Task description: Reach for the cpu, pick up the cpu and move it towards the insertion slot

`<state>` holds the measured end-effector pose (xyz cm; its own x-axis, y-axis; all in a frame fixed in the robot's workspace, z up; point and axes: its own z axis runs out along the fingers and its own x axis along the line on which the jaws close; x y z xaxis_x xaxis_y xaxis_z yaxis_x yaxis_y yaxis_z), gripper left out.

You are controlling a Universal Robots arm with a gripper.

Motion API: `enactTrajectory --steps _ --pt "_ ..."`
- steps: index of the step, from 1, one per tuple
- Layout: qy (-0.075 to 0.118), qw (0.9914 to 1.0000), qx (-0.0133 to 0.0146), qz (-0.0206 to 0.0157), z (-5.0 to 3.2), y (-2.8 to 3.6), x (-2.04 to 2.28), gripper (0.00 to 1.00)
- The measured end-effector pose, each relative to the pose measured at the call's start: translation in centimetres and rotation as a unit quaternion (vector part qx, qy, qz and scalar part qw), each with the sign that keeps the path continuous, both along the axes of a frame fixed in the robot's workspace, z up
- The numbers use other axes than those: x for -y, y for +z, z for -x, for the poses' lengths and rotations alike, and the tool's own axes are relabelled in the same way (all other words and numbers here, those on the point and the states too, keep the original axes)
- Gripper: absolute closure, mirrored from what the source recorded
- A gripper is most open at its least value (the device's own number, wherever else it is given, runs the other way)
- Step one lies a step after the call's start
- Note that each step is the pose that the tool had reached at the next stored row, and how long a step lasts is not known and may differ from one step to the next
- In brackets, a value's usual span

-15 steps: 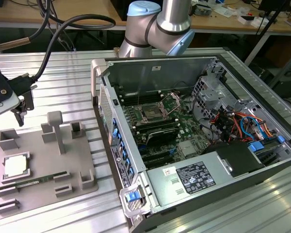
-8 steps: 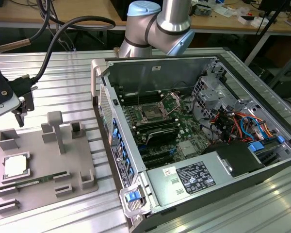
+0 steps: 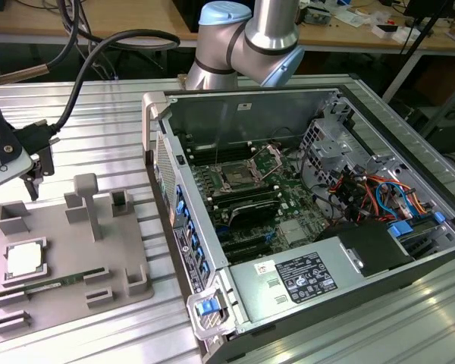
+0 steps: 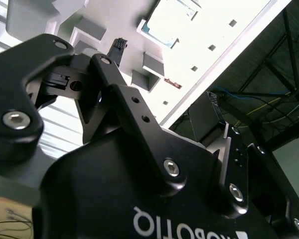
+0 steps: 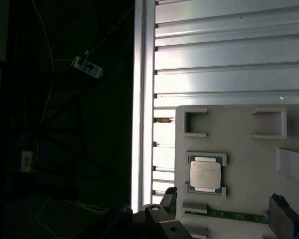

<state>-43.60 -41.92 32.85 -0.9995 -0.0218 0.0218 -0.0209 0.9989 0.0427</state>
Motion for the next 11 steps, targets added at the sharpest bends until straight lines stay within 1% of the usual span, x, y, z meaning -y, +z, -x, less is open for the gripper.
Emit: enactTrajectory --steps 11 --pt "0.000 1.00000 0.0000 0.0000 0.00 -0.27 0.00 0.22"
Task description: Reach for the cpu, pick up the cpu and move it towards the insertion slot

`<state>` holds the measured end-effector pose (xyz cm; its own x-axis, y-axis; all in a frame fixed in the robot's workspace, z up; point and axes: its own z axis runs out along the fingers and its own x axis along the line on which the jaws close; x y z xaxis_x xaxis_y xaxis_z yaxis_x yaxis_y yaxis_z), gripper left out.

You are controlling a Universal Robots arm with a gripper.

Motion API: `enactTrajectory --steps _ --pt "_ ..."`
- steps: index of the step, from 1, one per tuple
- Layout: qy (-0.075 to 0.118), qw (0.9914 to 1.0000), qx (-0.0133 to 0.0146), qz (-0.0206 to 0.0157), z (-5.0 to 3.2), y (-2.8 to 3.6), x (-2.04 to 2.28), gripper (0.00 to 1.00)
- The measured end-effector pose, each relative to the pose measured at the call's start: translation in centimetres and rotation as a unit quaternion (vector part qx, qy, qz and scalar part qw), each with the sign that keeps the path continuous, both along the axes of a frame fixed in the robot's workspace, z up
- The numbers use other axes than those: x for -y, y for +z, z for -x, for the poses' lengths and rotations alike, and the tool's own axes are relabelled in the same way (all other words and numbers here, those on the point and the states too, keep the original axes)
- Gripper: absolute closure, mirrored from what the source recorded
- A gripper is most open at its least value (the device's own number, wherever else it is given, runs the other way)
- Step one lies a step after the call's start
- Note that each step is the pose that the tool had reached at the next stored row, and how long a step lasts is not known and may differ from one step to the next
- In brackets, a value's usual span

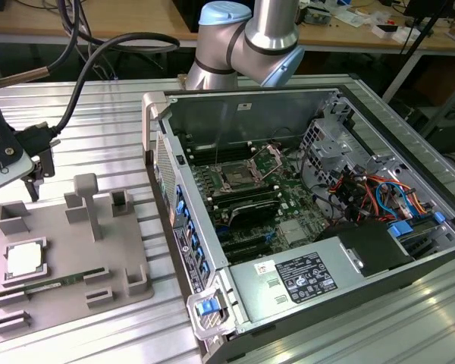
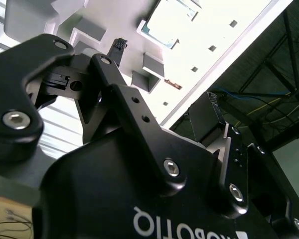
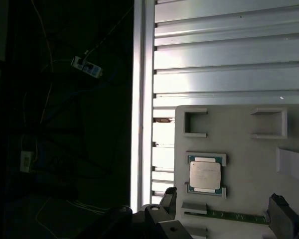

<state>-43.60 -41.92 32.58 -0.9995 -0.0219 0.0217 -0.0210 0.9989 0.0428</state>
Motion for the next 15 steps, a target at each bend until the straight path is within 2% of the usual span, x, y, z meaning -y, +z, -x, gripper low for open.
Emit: enactTrajectory --steps 15 --pt "0.000 1.00000 0.0000 0.0000 0.00 -0.85 0.00 0.22"
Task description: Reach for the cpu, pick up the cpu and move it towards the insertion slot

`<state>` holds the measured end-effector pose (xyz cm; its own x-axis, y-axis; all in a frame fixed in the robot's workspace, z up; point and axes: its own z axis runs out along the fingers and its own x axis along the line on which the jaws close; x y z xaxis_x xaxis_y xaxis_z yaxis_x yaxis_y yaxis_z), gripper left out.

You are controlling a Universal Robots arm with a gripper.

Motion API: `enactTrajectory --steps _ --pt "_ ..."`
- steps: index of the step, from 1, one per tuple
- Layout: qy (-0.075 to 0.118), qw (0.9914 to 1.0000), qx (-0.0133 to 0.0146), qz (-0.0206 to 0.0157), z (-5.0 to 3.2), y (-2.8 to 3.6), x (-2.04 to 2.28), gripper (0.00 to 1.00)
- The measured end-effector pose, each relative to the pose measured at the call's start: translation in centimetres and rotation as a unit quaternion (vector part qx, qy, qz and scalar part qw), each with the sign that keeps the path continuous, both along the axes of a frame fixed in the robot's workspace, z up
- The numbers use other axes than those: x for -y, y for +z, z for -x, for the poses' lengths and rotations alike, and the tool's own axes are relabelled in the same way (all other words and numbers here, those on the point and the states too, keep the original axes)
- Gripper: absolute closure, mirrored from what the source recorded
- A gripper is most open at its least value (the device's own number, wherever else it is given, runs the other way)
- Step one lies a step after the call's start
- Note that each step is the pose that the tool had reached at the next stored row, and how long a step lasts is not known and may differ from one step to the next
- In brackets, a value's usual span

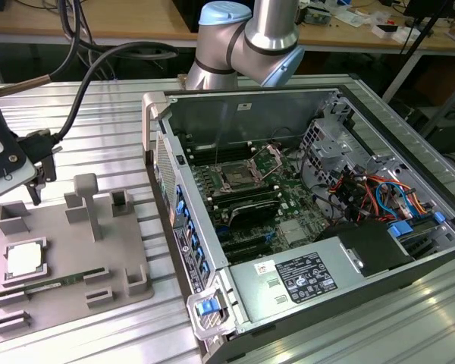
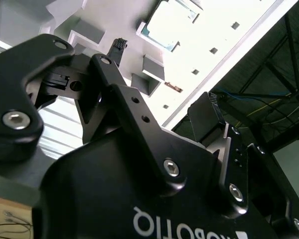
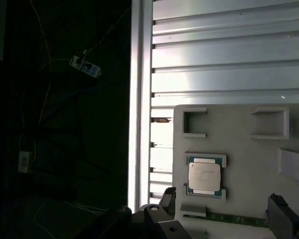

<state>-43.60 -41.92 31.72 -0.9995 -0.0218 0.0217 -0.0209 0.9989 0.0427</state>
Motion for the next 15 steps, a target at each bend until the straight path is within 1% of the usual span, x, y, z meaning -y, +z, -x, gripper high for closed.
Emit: enactTrajectory --steps 15 --pt "0.000 1.00000 0.0000 0.0000 0.00 -0.72 0.00 0.22"
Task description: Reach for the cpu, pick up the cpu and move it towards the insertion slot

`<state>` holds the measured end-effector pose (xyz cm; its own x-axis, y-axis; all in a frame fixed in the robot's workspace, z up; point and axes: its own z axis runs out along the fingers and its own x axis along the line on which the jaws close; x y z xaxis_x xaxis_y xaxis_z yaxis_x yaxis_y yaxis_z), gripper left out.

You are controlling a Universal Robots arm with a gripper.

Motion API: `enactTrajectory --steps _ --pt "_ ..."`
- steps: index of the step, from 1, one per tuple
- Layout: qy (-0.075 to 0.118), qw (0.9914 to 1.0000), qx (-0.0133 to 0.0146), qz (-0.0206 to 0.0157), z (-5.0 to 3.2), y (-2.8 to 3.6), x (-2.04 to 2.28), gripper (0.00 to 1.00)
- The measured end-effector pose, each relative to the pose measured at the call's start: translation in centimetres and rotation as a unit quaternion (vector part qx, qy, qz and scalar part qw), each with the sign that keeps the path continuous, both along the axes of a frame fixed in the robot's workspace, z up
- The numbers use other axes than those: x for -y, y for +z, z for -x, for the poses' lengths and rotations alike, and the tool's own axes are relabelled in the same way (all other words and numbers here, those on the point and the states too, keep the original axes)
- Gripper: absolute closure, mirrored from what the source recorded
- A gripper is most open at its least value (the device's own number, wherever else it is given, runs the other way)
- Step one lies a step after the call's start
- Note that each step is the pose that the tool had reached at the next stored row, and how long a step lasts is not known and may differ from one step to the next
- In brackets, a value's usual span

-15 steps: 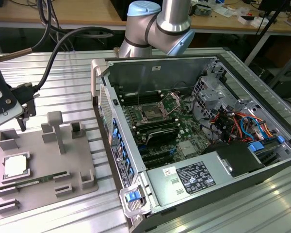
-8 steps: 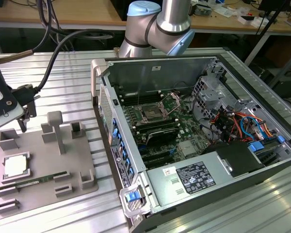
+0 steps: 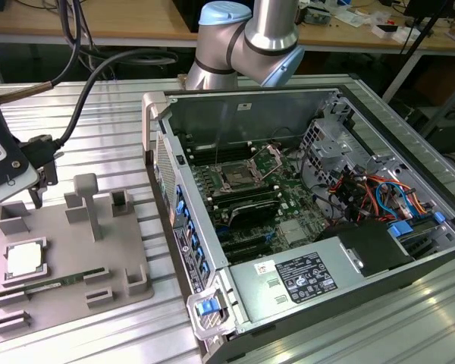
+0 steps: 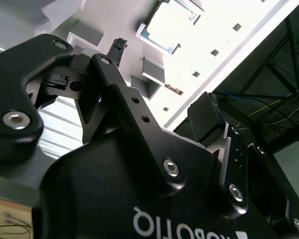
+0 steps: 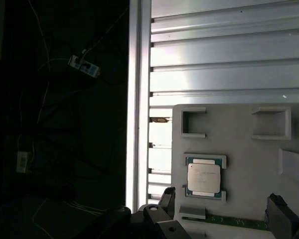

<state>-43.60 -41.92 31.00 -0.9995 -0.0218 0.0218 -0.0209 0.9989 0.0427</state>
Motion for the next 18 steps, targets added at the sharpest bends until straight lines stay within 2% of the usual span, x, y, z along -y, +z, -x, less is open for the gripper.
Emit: enactTrajectory --steps 18 --pt "0.000 1.00000 0.0000 0.0000 0.00 -1.00 0.00 0.22"
